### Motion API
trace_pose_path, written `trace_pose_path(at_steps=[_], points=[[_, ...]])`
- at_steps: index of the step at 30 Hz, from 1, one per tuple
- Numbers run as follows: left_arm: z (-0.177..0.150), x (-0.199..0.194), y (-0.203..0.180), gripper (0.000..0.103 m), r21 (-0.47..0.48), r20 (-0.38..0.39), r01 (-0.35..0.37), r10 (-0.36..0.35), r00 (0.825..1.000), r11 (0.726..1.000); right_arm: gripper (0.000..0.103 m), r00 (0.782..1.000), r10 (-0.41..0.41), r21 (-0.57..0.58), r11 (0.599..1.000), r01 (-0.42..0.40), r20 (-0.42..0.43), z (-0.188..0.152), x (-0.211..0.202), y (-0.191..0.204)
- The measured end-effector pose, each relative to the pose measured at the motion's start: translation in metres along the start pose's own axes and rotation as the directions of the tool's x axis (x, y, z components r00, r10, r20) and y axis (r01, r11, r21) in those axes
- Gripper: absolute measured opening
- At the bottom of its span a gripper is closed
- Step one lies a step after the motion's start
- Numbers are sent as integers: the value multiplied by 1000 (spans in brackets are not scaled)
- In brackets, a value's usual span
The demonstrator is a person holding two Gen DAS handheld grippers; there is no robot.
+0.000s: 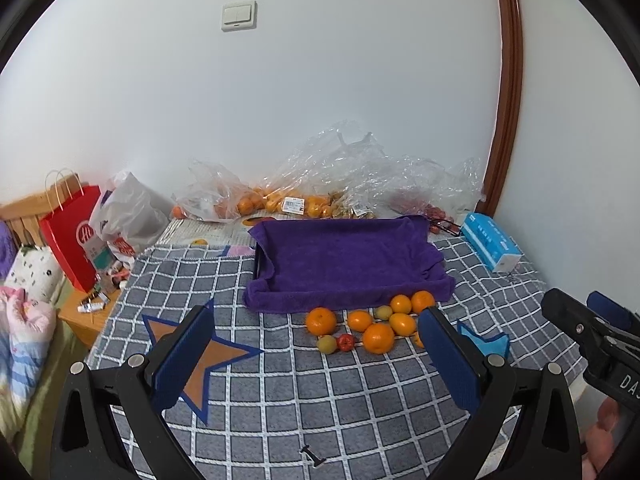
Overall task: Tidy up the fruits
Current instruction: 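Move the right tool toward a large orange while the left tool approaches another orange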
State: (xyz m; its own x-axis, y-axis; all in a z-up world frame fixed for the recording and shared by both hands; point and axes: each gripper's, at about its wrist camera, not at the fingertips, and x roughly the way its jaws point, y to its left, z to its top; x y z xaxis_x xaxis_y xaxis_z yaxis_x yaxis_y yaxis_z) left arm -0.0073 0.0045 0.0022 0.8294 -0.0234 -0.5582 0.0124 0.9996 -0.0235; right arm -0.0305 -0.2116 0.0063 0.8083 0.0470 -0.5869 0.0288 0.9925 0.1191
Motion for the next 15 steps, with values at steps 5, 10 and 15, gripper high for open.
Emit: trace_pose_path(at_steps=[5, 10, 15], points=[[7, 9, 6, 103, -15, -21, 36, -37, 999, 999, 99, 998, 3, -27, 1000, -5, -58, 7, 18, 7], [14, 9, 1, 103, 31, -14, 23, -23, 1000, 999, 99, 997, 9, -65, 998, -15, -81, 14, 26, 12], [20, 16, 12, 103, 19, -18, -10, 11, 1000, 1000, 99, 993, 0, -80, 997, -9, -121, 23, 39, 9]])
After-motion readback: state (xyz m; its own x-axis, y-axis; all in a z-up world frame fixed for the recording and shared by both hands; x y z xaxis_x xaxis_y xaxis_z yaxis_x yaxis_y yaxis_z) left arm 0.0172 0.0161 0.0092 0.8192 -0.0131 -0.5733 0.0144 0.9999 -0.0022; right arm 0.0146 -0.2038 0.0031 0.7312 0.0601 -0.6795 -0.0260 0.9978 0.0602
